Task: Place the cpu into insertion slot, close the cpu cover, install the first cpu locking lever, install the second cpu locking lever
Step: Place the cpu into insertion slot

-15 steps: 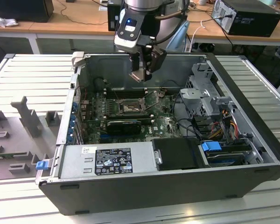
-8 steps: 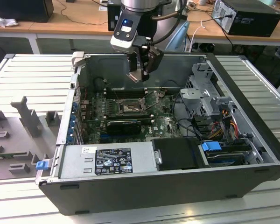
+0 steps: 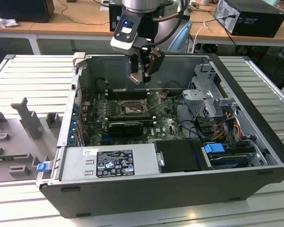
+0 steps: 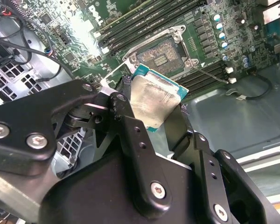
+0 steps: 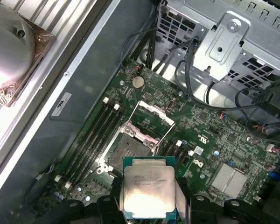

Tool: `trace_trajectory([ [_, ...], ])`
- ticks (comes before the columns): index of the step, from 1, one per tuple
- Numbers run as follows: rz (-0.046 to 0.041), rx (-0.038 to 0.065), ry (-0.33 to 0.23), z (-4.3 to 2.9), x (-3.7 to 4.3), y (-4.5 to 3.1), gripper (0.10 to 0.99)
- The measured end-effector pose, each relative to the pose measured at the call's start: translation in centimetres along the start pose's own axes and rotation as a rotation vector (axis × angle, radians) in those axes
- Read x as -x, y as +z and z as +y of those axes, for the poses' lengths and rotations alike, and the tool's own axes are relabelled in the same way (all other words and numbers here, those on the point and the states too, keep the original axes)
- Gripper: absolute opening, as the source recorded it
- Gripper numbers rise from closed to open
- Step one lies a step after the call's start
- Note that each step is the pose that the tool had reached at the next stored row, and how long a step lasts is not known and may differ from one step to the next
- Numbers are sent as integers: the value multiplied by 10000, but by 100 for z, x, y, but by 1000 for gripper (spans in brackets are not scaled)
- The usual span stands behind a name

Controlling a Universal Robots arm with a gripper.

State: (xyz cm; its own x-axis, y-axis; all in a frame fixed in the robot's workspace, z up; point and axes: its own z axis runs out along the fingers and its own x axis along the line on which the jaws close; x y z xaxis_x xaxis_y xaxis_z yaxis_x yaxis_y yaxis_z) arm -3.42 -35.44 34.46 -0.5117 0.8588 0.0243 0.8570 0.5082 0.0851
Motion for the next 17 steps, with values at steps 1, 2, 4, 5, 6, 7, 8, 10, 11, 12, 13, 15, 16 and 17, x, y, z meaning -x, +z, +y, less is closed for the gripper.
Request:
trace_trajectory([
  [1,-1,0,8,-1,0,4,525],
  [2,-1,0,12,-2,0,7,525],
  [4,-2,0,22,-3,0,15,525],
  [5,-3,0,26,-3,0,18,525],
  [6,-4,0,34,-3,0,24,525],
  [7,-4,0,43,-4,0,31,525],
  [8,-5,1,47,-5,0,35,525],
  [10,-6,1,54,-6,1,51,525],
  [11,-9,-2,56,-7,1,59,525],
  [12,-9,-2,56,-8,1,73,525],
  [13,-9,-2,57,-9,1,83,525],
  [15,-9,-1,57,-11,2,106,525],
  [16,-10,-2,57,-12,2,118,525],
  [17,-10,-2,58,-12,2,125,525],
])
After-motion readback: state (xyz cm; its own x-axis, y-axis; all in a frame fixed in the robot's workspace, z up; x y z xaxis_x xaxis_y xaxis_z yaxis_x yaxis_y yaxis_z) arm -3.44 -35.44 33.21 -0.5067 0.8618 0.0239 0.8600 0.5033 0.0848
